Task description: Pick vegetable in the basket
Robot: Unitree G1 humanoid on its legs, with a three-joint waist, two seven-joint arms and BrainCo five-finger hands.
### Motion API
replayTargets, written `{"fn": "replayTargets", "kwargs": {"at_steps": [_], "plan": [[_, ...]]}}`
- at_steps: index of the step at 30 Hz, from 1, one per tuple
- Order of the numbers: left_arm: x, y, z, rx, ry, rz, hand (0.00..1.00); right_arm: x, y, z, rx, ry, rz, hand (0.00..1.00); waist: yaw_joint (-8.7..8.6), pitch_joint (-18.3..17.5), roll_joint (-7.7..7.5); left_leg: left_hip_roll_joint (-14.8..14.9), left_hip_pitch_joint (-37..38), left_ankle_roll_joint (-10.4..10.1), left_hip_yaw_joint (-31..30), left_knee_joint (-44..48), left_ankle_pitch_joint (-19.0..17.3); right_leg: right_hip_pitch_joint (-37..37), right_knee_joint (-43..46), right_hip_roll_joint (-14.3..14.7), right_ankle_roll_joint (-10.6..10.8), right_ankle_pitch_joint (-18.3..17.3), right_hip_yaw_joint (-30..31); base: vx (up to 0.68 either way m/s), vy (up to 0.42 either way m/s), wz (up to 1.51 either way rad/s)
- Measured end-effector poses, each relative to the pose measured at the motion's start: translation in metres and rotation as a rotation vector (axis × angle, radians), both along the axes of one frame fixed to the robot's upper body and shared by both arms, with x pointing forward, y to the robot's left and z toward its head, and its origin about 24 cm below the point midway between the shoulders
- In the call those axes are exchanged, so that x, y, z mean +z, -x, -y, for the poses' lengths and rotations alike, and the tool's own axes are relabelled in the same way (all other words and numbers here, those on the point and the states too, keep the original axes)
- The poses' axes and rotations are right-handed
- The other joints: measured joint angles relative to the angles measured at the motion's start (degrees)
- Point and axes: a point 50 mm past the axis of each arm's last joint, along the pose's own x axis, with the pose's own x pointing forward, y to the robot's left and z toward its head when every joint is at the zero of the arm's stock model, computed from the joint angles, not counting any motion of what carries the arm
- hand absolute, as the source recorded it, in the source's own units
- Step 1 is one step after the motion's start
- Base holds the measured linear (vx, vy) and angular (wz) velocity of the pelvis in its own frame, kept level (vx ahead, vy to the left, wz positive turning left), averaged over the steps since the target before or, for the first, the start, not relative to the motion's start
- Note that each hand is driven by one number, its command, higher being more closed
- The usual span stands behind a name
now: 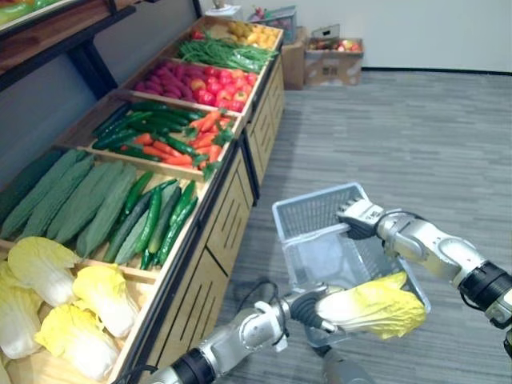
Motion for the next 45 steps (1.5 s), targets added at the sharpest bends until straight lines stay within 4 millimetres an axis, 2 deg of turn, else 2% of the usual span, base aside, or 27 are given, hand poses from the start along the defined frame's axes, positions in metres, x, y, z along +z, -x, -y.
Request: {"fn": "replayTargets", "kwargs": {"at_steps": [3,9,13,19,24,27,32,33,39,45], "plan": [[-0.009,-0.002,0.008,0.016,-0.041,0.009,1.00,-0.001,0.004,-0.008,0.037,0.006,-0.007,1.00,0.01,0.0,-0.03,0.1,-0.1,0.0,0.0,0.1,0.0,0.0,-0.1,0.0,0.1,-0.1,0.0,-0.05,-0.026,0.00],[-0.012,-0.014,0.030,0.046,-0.084,0.043,1.00,-0.001,0.004,-0.017,0.062,-0.004,-0.011,1.00,0.06,0.2,-0.28,0.3,-0.1,0.0,0.0,0.3,0.0,-0.1,-0.1,0.1,-0.2,0.1,0.0,-0.01,-0.003,0.00],[-0.016,-0.019,0.032,0.097,-0.115,0.049,1.00,-0.002,0.003,-0.019,0.054,-0.006,-0.018,1.00,0.09,0.4,-0.56,0.3,0.0,0.0,0.1,0.2,0.0,-0.2,-0.1,0.2,-0.2,0.1,-0.1,0.00,0.000,0.00],[-0.020,-0.030,0.030,0.225,-0.129,0.026,1.00,0.001,0.000,-0.021,0.038,-0.032,-0.018,1.00,0.26,0.8,-1.22,0.3,0.0,0.0,0.1,-0.1,0.0,-0.2,-0.1,0.2,-0.2,0.1,-0.1,0.00,0.000,0.00],[-0.016,-0.051,0.017,0.418,-0.102,0.013,1.00,0.012,-0.003,-0.014,-0.023,-0.140,0.009,1.00,0.61,1.2,-1.86,0.2,-0.1,0.0,-0.3,-0.2,0.0,0.1,-0.1,0.0,-0.2,0.1,-0.5,-0.02,-0.008,0.04],[-0.012,-0.064,0.004,0.525,-0.089,0.012,1.00,0.002,0.002,-0.011,-0.046,-0.189,-0.036,1.00,0.59,1.5,-2.32,0.1,-0.3,0.1,-1.1,-0.3,0.1,0.2,-0.1,-0.4,-0.1,0.1,-0.9,-0.01,-0.003,0.09],[-0.012,-0.071,-0.004,0.603,-0.079,-0.006,1.00,-0.017,0.011,-0.005,-0.073,-0.197,-0.108,1.00,0.50,1.7,-2.38,-0.8,-1.3,0.7,-3.1,-1.4,0.5,0.3,-0.9,-1.7,0.1,0.3,-1.8,-0.05,-0.015,0.16],[-0.011,-0.073,-0.006,0.614,-0.078,-0.003,0.00,-0.020,0.012,-0.003,-0.084,-0.210,-0.128,1.00,0.53,2.1,-2.41,-1.0,-1.3,0.8,-3.5,-1.5,0.6,0.5,-0.9,-2.0,0.1,0.3,-2.1,-0.05,-0.011,0.16],[-0.013,-0.078,-0.001,0.619,-0.100,-0.022,0.00,-0.028,0.015,0.005,-0.119,-0.217,-0.161,1.00,0.53,3.8,-2.55,-2.4,-2.1,1.3,-5.3,-2.3,0.8,1.3,-2.8,-4.0,1.0,1.0,-2.4,-0.06,-0.007,0.11],[-0.010,-0.081,0.000,0.607,-0.104,-0.017,0.00,-0.030,0.017,0.009,-0.132,-0.214,-0.171,1.00,0.50,4.8,-2.46,-2.7,-2.7,1.5,-6.6,-2.3,0.7,1.1,-3.2,-4.5,1.2,1.2,-2.7,-0.03,-0.007,0.06]]}}
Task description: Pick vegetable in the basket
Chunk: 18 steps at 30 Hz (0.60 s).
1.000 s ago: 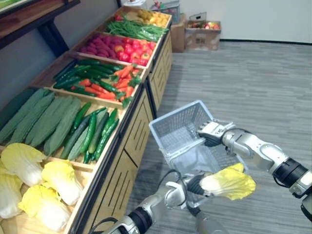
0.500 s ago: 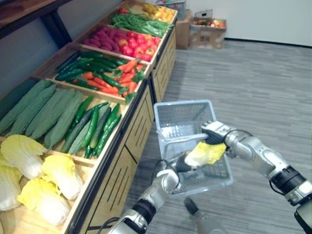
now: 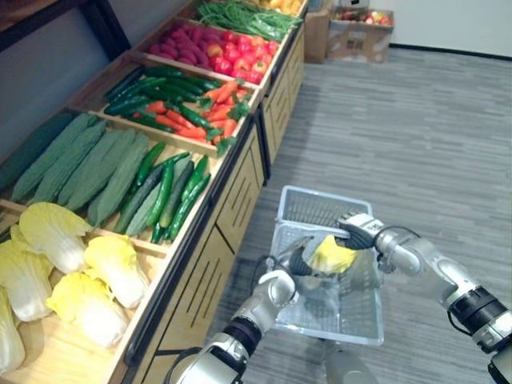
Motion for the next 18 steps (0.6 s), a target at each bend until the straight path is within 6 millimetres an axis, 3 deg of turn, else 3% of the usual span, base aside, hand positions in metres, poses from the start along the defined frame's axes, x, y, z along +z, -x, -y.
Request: {"fn": "replayTargets", "kwargs": {"at_steps": [8,13,16,18], "plan": [[0.014,0.002,0.021,-0.180,-0.044,0.045,0.00,0.005,-0.001,0.022,-0.082,-0.004,0.005,1.00,0.28,0.3,0.37,0.2,-0.7,0.6,-1.2,0.3,-0.4,0.2,-0.5,-0.8,0.2,0.1,-1.4,-0.01,-0.004,0.09],[0.056,0.015,0.050,-0.406,0.002,0.204,0.00,-0.001,0.008,0.042,-0.161,0.005,-0.026,1.00,1.70,0.2,0.43,2.0,-1.9,0.4,-1.7,2.3,-1.3,0.3,-0.4,-0.8,0.2,0.1,-3.4,-0.02,-0.026,0.14],[0.076,0.034,0.048,-0.588,0.027,0.245,0.00,0.005,0.013,0.058,-0.229,-0.016,0.000,1.00,1.84,0.1,0.71,3.0,-2.8,0.3,-3.1,3.4,-1.5,0.3,0.0,-0.9,0.2,0.1,-5.3,-0.04,-0.040,0.25],[0.098,0.063,0.049,-0.805,0.119,0.258,0.00,0.000,0.019,0.074,-0.302,-0.022,-0.018,1.00,3.01,0.0,0.79,3.4,-2.8,0.3,-4.1,3.8,-1.6,0.6,0.9,-1.0,0.0,0.0,-7.2,-0.06,-0.044,0.24]]}}
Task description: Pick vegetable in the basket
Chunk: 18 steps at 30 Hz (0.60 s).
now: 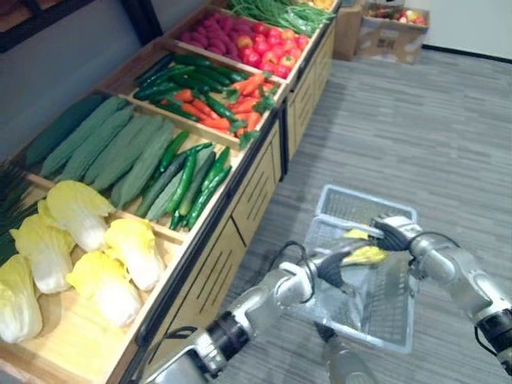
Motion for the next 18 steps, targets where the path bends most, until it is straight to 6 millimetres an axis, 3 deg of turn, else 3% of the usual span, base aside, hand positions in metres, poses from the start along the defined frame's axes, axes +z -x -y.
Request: {"fn": "replayTargets", "kwargs": {"at_steps": [4,7,11,14,15,17,18], "plan": [[0.020,0.038,-0.019,-0.255,0.045,-0.072,0.00,-0.019,0.011,0.023,-0.103,0.001,-0.075,1.00,0.17,-1.0,0.74,0.3,-2.4,0.3,-4.7,0.5,-0.3,0.6,0.6,-2.0,-0.5,-0.4,-5.5,-0.07,-0.028,0.58],[0.019,0.046,-0.048,-0.299,-0.006,-0.184,0.00,-0.040,0.026,0.053,-0.245,-0.011,-0.147,1.00,1.21,-3.0,1.71,0.2,-5.2,1.2,-8.6,0.5,0.3,0.7,0.6,-4.0,-0.8,-0.6,-10.2,-0.07,-0.009,0.78],[0.021,0.049,-0.072,-0.281,-0.012,-0.292,0.00,-0.063,0.056,0.091,-0.484,-0.097,-0.173,1.00,3.15,-4.6,1.80,-0.8,-8.3,2.3,-14.4,-0.6,1.7,1.6,0.5,-6.5,-0.8,-0.7,-16.5,-0.04,-0.005,0.90],[0.023,0.046,-0.098,-0.105,0.117,-0.335,0.00,-0.085,0.093,0.109,-0.692,-0.200,-0.180,1.00,4.08,-6.2,1.32,-2.1,-10.2,3.4,-19.6,-2.3,3.1,3.1,0.4,-8.5,-0.8,-0.7,-22.2,-0.03,0.011,0.97],[0.023,0.041,-0.117,0.059,0.236,-0.348,0.00,-0.099,0.115,0.113,-0.791,-0.266,-0.192,1.00,4.37,-7.1,0.27,-3.3,-11.2,4.1,-22.9,-4.0,4.4,3.6,0.2,-9.6,-0.9,-0.7,-24.9,-0.01,0.014,0.84],[0.017,0.031,-0.141,0.284,0.387,-0.348,0.00,-0.120,0.140,0.115,-0.902,-0.317,-0.238,1.00,4.33,-8.9,-0.71,-4.9,-12.3,4.6,-26.6,-5.7,5.5,5.0,-1.2,-10.6,-1.3,-1.2,-27.8,0.02,0.007,1.02],[0.006,0.022,-0.165,0.490,0.496,-0.354,0.00,-0.139,0.159,0.115,-0.994,-0.352,-0.294,1.00,4.65,-10.2,-1.47,-6.2,-12.7,5.1,-29.2,-6.8,6.5,6.5,-2.5,-11.6,-1.1,-2.1,-29.7,0.04,0.002,0.95]]}}
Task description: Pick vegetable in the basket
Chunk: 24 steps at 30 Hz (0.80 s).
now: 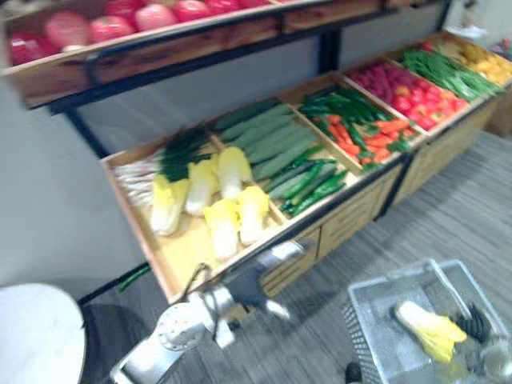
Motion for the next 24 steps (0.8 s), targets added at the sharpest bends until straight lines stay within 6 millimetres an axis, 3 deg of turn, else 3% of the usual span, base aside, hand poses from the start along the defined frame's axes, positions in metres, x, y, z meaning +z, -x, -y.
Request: {"fn": "replayTargets", "kwargs": {"at_steps": [1,3,7,9,11,13,14,16,19,24], "plan": [[-0.009,-0.003,-0.013,0.112,0.031,-0.027,0.00,-0.008,0.007,-0.001,-0.034,-0.021,-0.025,1.00,0.15,-0.3,-0.62,-0.6,-0.2,0.1,-1.2,-0.5,0.4,0.6,-0.3,-0.5,0.0,-0.6,-0.9,0.02,-0.003,0.95],[-0.045,0.000,-0.057,0.505,0.082,-0.151,0.00,-0.027,0.026,-0.004,-0.142,-0.074,-0.073,1.00,0.50,-1.4,-1.43,-2.0,-1.3,0.5,-5.4,-2.2,2.0,1.3,-0.5,-1.5,-0.3,-1.4,-4.4,0.01,-0.005,0.84],[-0.090,0.027,-0.098,0.892,-0.059,-0.299,0.00,-0.042,0.058,0.002,-0.332,-0.108,-0.131,1.00,1.82,-1.9,-1.87,-3.7,-2.2,1.1,-10.9,-5.2,4.4,2.5,-0.8,-2.0,-1.0,-2.5,-8.9,0.00,-0.009,0.65],[-0.123,0.055,-0.122,1.149,-0.168,-0.447,0.00,-0.049,0.073,0.001,-0.432,-0.113,-0.151,1.00,1.77,-2.8,-2.35,-4.4,-2.1,1.2,-14.1,-7.3,6.0,3.1,-1.1,-1.8,-1.2,-2.9,-11.5,0.03,-0.013,0.52],[-0.141,0.074,-0.133,1.284,-0.205,-0.547,0.00,-0.053,0.080,-0.002,-0.478,-0.116,-0.154,1.00,1.61,-3.0,-2.75,-4.5,-2.1,1.4,-15.6,-8.6,7.0,3.8,-1.3,-1.6,-1.3,-3.1,-12.9,0.04,-0.027,0.37],[-0.165,0.105,-0.149,1.471,-0.261,-0.702,0.00,-0.058,0.089,-0.009,-0.548,-0.135,-0.143,1.00,1.52,-3.5,-3.33,-4.5,-2.0,1.8,-17.1,-10.3,8.5,4.2,-1.9,-1.1,-1.3,-3.2,-14.7,0.02,-0.029,0.33],[-0.170,0.113,-0.151,1.512,-0.274,-0.743,0.00,-0.059,0.091,-0.010,-0.562,-0.139,-0.141,1.00,1.53,-3.6,-3.55,-4.5,-1.9,1.7,-17.3,-10.7,8.7,4.4,-2.0,-1.1,-1.3,-3.2,-14.9,0.02,-0.021,0.23],[-0.192,0.149,-0.154,1.639,-0.277,-0.926,0.00,-0.064,0.096,-0.016,-0.618,-0.164,-0.135,1.00,1.38,-3.8,-4.22,-4.7,-1.4,1.7,-18.1,-11.7,9.2,5.0,-2.2,-1.0,-1.6,-3.4,-15.7,0.01,-0.005,0.16],[-0.211,0.181,-0.142,1.674,-0.306,-1.118,0.00,-0.067,0.099,-0.021,-0.648,-0.165,-0.132,1.00,1.18,-3.8,-4.33,-5.0,-0.9,1.7,-18.8,-12.4,9.5,5.7,-2.3,-1.2,-1.7,-3.8,-16.5,0.00,0.009,0.14],[-0.225,0.206,-0.125,1.663,-0.316,-1.292,0.00,-0.071,0.097,-0.027,-0.679,-0.174,-0.126,1.00,1.11,-3.9,-4.58,-5.0,-0.7,1.5,-18.8,-12.7,9.4,5.9,-2.2,-1.3,-1.8,-3.8,-16.5,-0.01,0.001,0.01]]}}
